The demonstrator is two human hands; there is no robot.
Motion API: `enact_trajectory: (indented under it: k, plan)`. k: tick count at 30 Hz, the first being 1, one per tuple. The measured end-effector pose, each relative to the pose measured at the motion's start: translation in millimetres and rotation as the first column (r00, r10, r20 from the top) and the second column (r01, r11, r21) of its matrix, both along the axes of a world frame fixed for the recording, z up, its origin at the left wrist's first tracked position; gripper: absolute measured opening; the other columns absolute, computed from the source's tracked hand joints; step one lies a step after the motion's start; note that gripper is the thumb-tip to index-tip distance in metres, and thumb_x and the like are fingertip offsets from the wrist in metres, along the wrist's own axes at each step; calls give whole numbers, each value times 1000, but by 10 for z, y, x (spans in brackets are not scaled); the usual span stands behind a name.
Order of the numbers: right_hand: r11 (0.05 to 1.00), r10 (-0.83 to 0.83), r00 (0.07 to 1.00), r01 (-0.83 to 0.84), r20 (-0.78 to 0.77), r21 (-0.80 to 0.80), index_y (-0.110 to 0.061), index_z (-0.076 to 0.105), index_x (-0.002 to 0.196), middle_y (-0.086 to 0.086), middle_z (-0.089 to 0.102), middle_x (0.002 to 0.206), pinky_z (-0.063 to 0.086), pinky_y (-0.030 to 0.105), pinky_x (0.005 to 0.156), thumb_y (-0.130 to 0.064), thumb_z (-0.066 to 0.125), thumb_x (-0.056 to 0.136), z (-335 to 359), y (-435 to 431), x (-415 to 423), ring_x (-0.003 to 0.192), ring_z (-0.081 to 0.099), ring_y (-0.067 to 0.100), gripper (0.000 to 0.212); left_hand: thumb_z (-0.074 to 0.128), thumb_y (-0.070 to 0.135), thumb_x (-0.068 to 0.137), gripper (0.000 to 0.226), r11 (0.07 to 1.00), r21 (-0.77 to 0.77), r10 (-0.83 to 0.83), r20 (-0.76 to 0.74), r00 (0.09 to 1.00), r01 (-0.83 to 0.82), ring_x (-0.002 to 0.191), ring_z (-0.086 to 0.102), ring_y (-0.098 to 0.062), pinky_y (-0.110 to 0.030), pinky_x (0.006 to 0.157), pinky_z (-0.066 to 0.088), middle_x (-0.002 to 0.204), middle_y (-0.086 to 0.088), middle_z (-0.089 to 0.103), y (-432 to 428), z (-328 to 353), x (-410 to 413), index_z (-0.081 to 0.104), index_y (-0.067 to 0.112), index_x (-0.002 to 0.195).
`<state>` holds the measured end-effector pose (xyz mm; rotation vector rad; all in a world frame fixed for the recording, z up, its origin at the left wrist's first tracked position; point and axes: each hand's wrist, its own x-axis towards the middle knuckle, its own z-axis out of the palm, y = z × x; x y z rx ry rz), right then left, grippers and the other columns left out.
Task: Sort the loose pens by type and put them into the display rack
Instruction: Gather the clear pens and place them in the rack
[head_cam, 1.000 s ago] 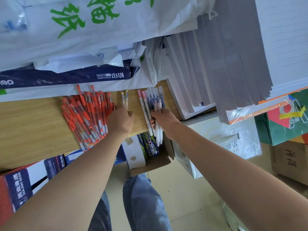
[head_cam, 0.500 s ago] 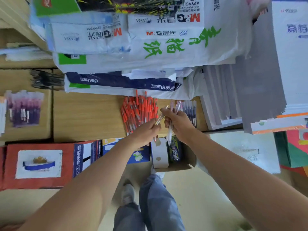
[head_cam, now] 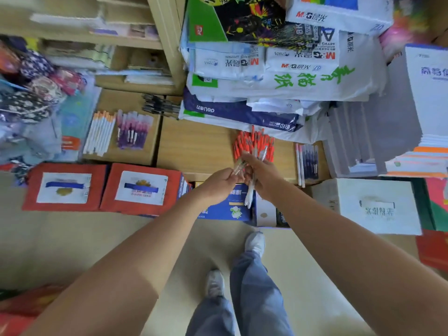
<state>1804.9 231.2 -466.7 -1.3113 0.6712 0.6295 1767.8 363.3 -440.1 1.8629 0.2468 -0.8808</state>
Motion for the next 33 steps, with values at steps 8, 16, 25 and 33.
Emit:
enact_trajectory:
  k: [8, 16, 25, 33]
  plan:
    - [995, 100, 995, -100, -25, 28, -8, 55, 67, 1, 44, 48, 35, 24, 42, -10, 67, 86, 218, 343, -577, 38, 40, 12, 23, 29, 18, 105, 30, 980, -126, 143, -114, 983, -157, 53, 27, -12, -21, 45, 23, 68, -2, 34, 365, 255, -653, 54, 9, 90]
    - [981, 187, 982, -186, -21, 54, -9, 52, 66, -2, 40, 45, 36, 25, 46, -3, 64, 87, 289, -248, -1067, 39, 39, 11, 25, 38, 29, 102, 24, 982, -83, 137, -294, 946, -168, 61, 53, -18, -34, 70, 50, 73, -5, 52, -175, 385, -1102, 57, 17, 95]
    - [988, -23, 996, 36, -88, 150, -1, 55, 102, 5, 46, 64, 41, 23, 52, -6, 43, 98, 576, -1758, -1323, 54, 45, 16, 13, 26, 23, 106, 32, 982, -97, 152, -125, 980, -165, 51, 34, -14, -24, 45, 30, 65, -2, 39, -1608, 477, -1233, 49, 11, 86]
    - [977, -173, 985, 174, -17, 121, -7, 61, 90, 13, 72, 100, 53, 27, 68, -25, 40, 103, 820, -3113, -1116, 81, 67, 20, 30, 30, 17, 102, 26, 977, -156, 136, -88, 987, -149, 49, 33, -14, -24, 42, 29, 62, -3, 39, -2785, 746, -694, 45, 11, 83]
